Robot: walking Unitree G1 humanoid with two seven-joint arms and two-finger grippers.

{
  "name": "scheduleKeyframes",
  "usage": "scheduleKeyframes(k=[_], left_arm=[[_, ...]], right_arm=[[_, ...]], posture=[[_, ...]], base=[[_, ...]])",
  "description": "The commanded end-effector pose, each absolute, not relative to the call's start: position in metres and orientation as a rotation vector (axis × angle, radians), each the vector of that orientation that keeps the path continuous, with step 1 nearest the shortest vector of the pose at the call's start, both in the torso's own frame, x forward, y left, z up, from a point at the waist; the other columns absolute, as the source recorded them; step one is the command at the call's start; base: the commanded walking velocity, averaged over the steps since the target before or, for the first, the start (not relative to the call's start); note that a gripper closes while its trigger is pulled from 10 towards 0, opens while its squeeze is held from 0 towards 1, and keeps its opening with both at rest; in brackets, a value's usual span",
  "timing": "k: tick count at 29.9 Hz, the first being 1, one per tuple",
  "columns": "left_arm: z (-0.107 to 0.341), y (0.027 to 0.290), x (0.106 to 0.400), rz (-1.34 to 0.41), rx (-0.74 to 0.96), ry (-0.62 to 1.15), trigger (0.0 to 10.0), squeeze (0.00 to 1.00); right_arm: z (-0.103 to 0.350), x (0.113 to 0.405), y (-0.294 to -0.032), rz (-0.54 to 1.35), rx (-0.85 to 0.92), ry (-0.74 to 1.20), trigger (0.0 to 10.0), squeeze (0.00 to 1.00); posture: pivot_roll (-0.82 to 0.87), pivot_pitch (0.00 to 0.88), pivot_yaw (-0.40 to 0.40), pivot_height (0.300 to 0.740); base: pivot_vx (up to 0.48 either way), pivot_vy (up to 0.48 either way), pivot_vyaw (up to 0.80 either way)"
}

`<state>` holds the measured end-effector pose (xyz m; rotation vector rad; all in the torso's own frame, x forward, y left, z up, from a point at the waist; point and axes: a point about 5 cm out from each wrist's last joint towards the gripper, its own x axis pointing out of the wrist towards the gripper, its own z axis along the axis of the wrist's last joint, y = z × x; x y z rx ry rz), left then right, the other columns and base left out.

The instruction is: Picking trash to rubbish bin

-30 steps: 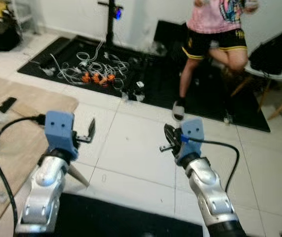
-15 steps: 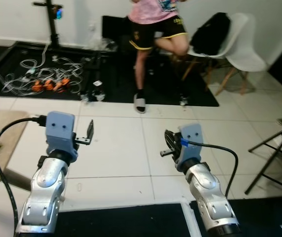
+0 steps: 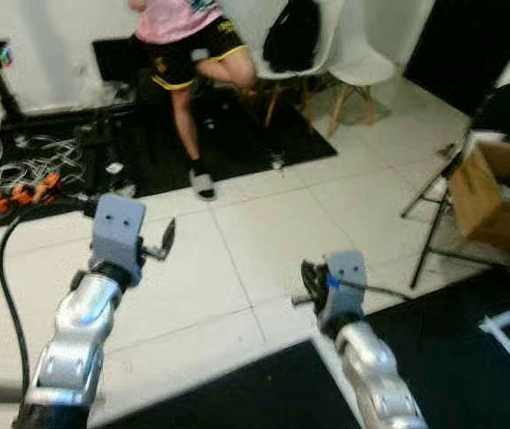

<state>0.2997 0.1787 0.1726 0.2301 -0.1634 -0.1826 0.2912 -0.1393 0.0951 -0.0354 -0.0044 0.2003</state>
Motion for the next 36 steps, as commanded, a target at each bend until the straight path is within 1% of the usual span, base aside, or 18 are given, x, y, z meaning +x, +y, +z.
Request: scheduleKeyframes(k=[1,5,10,16,18,36], left_arm=[[0.166,0.182,0.299,-0.184,0.256,-0.133,10.0,0.00],[0.165,0.175,0.300,-0.215,0.257,-0.133,10.0,0.00],[0.166,0.176,0.302,-0.218,0.246,-0.132,10.0,0.00],[0.166,0.181,0.304,-0.172,0.167,-0.129,10.0,0.00],[0.164,0.186,0.302,-0.127,0.089,-0.125,10.0,0.00],[0.153,0.186,0.294,-0.095,0.034,-0.104,10.0,0.00]], right_arm=[[0.090,0.288,-0.140,0.186,-0.022,0.009,10.0,0.00],[0.088,0.286,-0.144,0.163,-0.021,0.011,10.0,0.00],[0.088,0.286,-0.145,0.154,-0.021,0.006,10.0,0.00],[0.090,0.288,-0.145,0.150,-0.021,0.000,10.0,0.00],[0.090,0.289,-0.146,0.143,-0.018,0.002,10.0,0.00],[0.089,0.294,-0.149,0.145,-0.010,0.020,10.0,0.00]], posture=[[0.00,0.117,0.059,0.740],[0.01,0.130,0.070,0.740],[0.01,0.136,0.081,0.740],[0.00,0.137,0.066,0.740],[0.01,0.139,0.048,0.740],[0.00,0.149,0.028,0.740]], base=[[0.000,0.000,-0.80],[0.000,0.000,-0.80],[0.000,0.000,-0.80],[0.000,0.000,-0.80],[0.000,0.000,-0.80],[0.000,0.000,-0.80]])
